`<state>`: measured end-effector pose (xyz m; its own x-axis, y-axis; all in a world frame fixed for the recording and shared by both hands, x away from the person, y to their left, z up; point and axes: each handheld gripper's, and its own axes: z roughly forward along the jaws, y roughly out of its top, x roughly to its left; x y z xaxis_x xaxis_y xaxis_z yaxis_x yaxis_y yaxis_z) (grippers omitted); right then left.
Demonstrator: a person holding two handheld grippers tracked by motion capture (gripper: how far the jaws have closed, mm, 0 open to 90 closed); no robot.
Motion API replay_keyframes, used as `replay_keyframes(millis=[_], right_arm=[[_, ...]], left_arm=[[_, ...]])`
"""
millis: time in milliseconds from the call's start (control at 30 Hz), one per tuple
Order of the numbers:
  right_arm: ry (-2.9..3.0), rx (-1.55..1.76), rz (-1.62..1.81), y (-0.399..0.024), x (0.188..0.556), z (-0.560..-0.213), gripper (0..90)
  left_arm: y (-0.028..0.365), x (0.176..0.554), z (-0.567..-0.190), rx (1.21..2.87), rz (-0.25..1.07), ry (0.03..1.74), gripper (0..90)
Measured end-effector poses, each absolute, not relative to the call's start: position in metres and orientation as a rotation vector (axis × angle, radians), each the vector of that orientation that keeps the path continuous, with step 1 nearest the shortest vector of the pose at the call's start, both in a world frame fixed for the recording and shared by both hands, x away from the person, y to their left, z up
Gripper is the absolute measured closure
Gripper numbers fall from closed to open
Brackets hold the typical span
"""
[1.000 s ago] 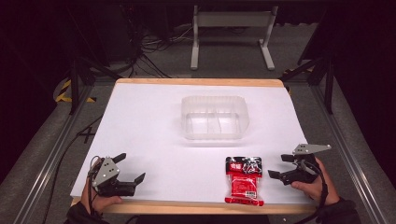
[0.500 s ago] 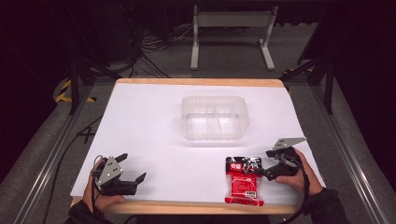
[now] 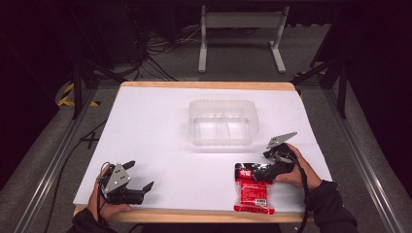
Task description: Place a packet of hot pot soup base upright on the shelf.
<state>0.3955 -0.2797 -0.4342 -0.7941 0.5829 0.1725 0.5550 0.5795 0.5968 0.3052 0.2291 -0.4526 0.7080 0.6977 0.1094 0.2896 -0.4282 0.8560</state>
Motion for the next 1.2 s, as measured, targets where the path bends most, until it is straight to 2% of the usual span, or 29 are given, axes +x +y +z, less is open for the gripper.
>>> replay_keyframes(millis=[200,500,567,633,667,700,800,900,933,1100,1200], right_arm=[[2.876,0.886,0.949,-0.275,0.386,-0.430,0.4],[2.924,0.894,0.968,-0.278,0.376,-0.430,2.3],[2.924,0.914,0.977,-0.278,0.374,-0.428,13.0],[2.938,0.917,1.000,-0.279,0.372,-0.427,15.8],[2.927,0.919,1.004,-0.280,0.371,-0.427,20.1],[2.917,0.911,0.981,-0.280,0.370,-0.426,33.5],[2.885,0.871,0.926,-0.279,0.367,-0.425,38.1],[2.850,0.870,0.911,-0.279,0.365,-0.424,53.2],[2.850,0.870,0.911,-0.279,0.365,-0.424,53.2],[2.905,0.792,0.988,-0.276,0.361,-0.419,68.8],[2.934,0.749,0.978,-0.274,0.360,-0.420,70.0]], left_arm=[[0.229,0.304,-0.452,2.024,0.576,0.741,7.1],[0.228,0.303,-0.451,2.027,0.583,0.742,7.2],[0.228,0.304,-0.452,2.030,0.582,0.738,7.4],[0.227,0.304,-0.452,2.034,0.582,0.741,7.5],[0.227,0.304,-0.452,2.038,0.583,0.738,7.5],[0.227,0.304,-0.452,2.039,0.587,0.735,7.5],[0.227,0.303,-0.452,2.040,0.591,0.732,7.5],[0.227,0.304,-0.452,2.039,0.593,0.739,7.7],[0.227,0.304,-0.452,2.039,0.593,0.739,7.7],[0.228,0.304,-0.451,2.037,0.599,0.740,7.8],[0.229,0.304,-0.451,2.035,0.601,0.743,7.8]])
